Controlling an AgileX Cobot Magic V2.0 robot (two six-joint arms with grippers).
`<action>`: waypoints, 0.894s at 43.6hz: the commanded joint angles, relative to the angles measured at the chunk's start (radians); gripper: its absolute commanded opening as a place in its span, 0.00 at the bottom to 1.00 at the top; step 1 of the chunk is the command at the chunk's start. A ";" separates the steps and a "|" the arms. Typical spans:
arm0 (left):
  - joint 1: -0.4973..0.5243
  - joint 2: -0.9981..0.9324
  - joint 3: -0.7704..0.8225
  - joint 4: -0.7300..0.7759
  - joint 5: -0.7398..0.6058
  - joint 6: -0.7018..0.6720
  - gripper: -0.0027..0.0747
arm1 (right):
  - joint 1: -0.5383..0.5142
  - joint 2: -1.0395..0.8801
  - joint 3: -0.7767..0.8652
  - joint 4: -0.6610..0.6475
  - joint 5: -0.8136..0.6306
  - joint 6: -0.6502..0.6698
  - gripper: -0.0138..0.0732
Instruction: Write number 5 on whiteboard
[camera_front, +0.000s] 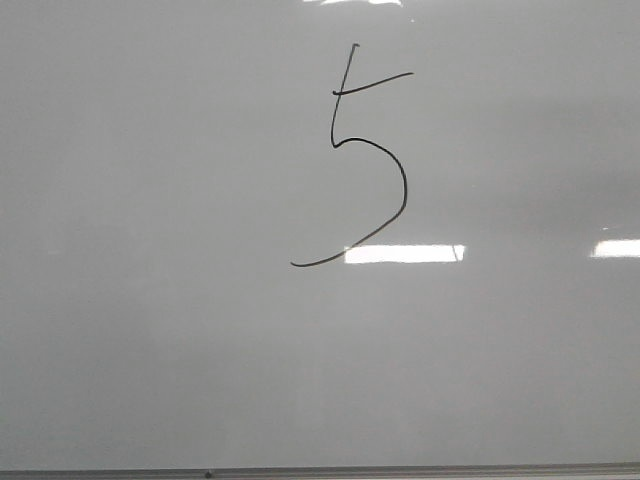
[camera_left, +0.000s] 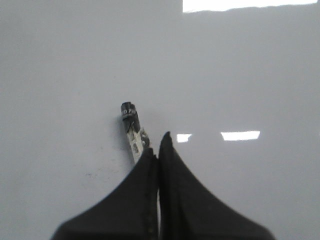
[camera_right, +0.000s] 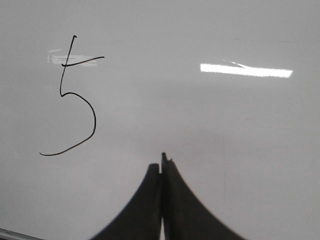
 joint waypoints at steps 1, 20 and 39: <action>0.018 -0.085 0.039 0.003 -0.041 -0.011 0.01 | -0.008 0.003 -0.027 0.012 -0.070 -0.003 0.08; 0.032 -0.100 0.086 0.001 -0.044 -0.012 0.01 | -0.008 0.003 -0.027 0.012 -0.071 -0.003 0.08; 0.032 -0.100 0.086 0.001 -0.044 -0.012 0.01 | -0.008 0.003 -0.027 0.012 -0.071 -0.003 0.08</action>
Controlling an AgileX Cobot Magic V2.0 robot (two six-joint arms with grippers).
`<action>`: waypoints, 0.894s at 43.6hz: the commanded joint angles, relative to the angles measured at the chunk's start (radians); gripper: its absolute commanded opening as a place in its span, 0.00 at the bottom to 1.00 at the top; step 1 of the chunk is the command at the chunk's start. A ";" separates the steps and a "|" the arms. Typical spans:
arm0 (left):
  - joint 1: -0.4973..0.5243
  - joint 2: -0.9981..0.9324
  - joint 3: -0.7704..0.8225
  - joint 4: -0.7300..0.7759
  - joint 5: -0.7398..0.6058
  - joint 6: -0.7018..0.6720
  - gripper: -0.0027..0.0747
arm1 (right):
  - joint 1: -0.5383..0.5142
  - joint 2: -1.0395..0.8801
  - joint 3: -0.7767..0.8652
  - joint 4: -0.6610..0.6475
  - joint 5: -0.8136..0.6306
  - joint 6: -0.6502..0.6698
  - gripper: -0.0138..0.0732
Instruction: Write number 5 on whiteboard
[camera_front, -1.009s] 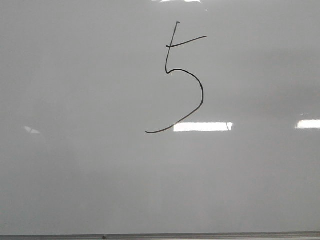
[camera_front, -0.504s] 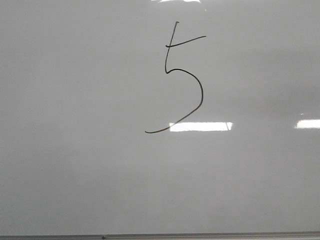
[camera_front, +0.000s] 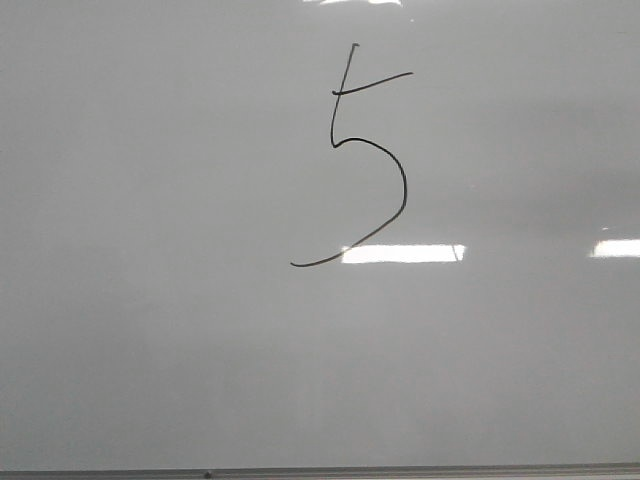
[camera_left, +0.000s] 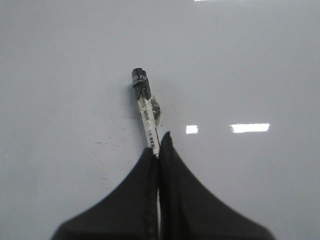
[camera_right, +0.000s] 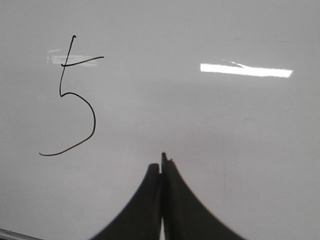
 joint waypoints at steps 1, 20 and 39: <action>0.000 -0.014 0.006 0.000 -0.076 -0.011 0.01 | -0.008 0.003 -0.027 0.012 -0.071 -0.003 0.08; 0.000 -0.014 0.006 0.000 -0.076 -0.011 0.01 | -0.008 -0.014 0.045 -0.061 -0.159 0.008 0.08; 0.000 -0.014 0.006 0.000 -0.076 -0.011 0.01 | -0.008 -0.340 0.423 -0.302 -0.312 0.269 0.08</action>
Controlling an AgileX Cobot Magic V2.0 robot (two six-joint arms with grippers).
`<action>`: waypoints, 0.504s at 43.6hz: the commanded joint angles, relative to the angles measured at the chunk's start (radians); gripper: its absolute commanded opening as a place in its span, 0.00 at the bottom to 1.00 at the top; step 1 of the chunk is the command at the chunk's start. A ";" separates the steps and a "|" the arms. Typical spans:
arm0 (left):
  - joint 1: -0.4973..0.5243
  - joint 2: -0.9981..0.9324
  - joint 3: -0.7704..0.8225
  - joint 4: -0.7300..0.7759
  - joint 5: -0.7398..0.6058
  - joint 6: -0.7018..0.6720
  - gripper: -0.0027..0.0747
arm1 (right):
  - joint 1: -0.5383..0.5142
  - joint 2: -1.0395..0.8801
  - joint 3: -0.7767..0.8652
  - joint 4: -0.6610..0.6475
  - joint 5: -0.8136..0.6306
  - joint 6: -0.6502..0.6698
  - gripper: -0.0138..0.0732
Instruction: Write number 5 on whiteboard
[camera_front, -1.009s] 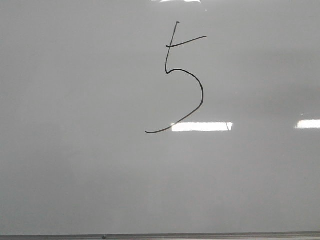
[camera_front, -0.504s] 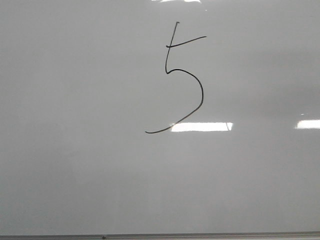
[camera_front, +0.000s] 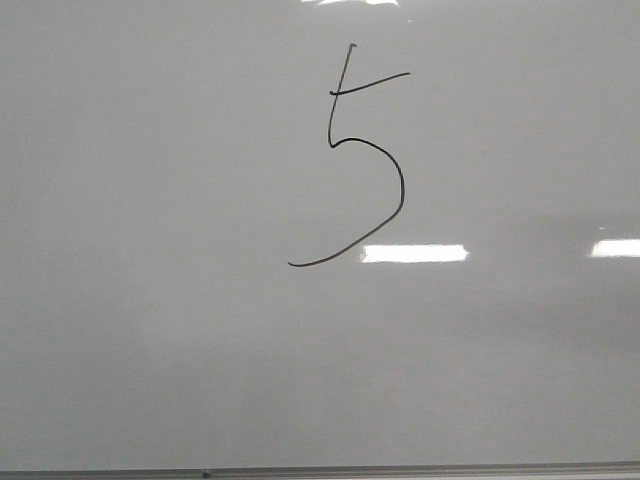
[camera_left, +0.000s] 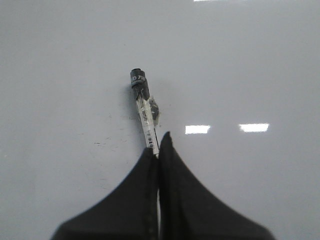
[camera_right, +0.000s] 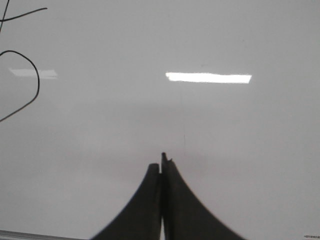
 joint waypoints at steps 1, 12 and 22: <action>0.000 -0.014 0.006 0.000 -0.076 -0.011 0.01 | -0.008 -0.081 0.045 -0.020 -0.108 0.015 0.08; 0.000 -0.014 0.006 0.000 -0.076 -0.011 0.01 | -0.010 -0.162 0.048 -0.040 0.004 0.014 0.08; 0.000 -0.014 0.006 0.000 -0.076 -0.011 0.01 | -0.010 -0.161 0.048 -0.040 0.003 0.014 0.08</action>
